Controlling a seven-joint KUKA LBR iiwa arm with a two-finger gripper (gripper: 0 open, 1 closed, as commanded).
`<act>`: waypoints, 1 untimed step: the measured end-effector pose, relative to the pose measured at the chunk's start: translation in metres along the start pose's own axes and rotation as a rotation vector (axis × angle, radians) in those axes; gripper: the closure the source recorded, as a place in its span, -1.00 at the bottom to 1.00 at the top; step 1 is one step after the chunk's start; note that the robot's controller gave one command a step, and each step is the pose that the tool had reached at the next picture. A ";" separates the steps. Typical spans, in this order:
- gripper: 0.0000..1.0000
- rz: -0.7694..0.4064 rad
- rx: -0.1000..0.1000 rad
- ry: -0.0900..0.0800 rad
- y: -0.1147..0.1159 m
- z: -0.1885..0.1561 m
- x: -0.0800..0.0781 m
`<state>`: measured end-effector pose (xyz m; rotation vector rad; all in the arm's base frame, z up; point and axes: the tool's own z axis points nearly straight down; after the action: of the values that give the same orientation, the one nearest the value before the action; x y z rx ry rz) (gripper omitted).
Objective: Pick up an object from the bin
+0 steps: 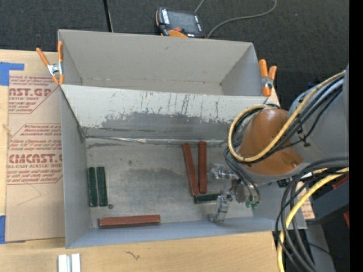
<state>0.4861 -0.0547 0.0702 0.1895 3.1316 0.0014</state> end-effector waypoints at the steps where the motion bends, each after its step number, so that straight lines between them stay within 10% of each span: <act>1: -1.00 0.059 -0.001 -0.004 -0.010 -0.001 0.003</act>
Offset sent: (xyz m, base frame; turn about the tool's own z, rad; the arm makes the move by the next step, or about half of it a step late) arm -0.0069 -0.0114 -0.0002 0.0605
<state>0.4817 -0.0643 0.0706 0.2820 3.1207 0.0033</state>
